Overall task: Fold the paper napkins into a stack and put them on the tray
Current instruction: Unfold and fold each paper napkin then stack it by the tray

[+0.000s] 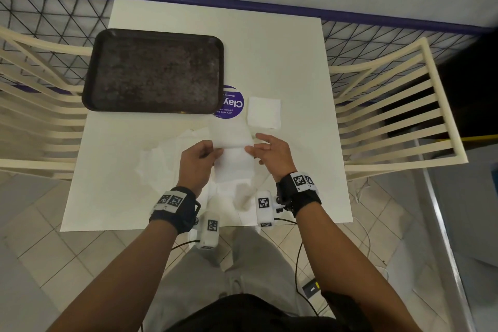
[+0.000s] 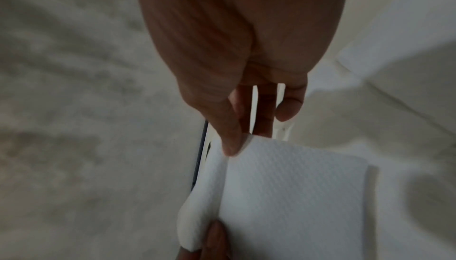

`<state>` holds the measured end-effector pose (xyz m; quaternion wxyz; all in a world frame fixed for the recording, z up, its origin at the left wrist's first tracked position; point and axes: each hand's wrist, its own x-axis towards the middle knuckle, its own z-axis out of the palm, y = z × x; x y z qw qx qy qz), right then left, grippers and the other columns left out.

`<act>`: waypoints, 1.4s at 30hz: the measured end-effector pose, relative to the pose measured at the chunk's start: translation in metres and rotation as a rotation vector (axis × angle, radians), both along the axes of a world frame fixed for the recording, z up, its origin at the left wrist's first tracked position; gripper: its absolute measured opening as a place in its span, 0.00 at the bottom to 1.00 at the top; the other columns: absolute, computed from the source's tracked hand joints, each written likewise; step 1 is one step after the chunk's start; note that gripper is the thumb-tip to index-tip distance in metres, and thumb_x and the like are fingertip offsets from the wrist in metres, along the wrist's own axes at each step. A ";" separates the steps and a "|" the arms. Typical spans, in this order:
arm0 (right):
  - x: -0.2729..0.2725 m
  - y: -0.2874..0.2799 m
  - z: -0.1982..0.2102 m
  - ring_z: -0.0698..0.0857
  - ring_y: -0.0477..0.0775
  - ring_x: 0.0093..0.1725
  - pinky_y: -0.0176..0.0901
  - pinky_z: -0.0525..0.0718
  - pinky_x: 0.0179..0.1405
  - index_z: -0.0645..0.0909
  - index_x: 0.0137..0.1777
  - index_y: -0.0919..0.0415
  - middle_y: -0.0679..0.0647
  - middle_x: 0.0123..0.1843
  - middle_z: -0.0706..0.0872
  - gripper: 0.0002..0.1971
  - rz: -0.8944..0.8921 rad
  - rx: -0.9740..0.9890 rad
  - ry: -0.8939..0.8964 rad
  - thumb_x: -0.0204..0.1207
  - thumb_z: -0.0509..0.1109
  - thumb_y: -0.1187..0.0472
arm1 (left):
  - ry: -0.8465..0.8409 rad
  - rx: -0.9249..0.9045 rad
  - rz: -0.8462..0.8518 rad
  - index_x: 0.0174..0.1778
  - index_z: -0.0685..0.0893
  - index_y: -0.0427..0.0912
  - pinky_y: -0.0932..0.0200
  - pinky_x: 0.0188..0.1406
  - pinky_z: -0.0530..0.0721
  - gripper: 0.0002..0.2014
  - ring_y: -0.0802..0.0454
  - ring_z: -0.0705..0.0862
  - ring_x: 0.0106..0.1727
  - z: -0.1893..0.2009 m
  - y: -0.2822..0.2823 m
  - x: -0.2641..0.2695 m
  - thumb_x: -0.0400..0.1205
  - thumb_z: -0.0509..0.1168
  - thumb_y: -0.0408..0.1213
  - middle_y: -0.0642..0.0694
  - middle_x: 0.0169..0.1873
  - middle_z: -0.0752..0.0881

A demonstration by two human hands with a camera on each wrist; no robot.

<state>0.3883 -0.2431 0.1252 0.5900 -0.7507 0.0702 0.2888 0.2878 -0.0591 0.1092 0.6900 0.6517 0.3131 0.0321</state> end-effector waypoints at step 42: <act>-0.020 0.035 0.008 0.86 0.40 0.47 0.41 0.85 0.53 0.90 0.44 0.46 0.40 0.43 0.92 0.03 0.304 -0.221 -0.470 0.75 0.78 0.50 | -0.042 0.413 -0.083 0.55 0.91 0.46 0.76 0.48 0.78 0.07 0.66 0.86 0.48 0.007 -0.005 -0.009 0.89 0.68 0.40 0.55 0.48 0.92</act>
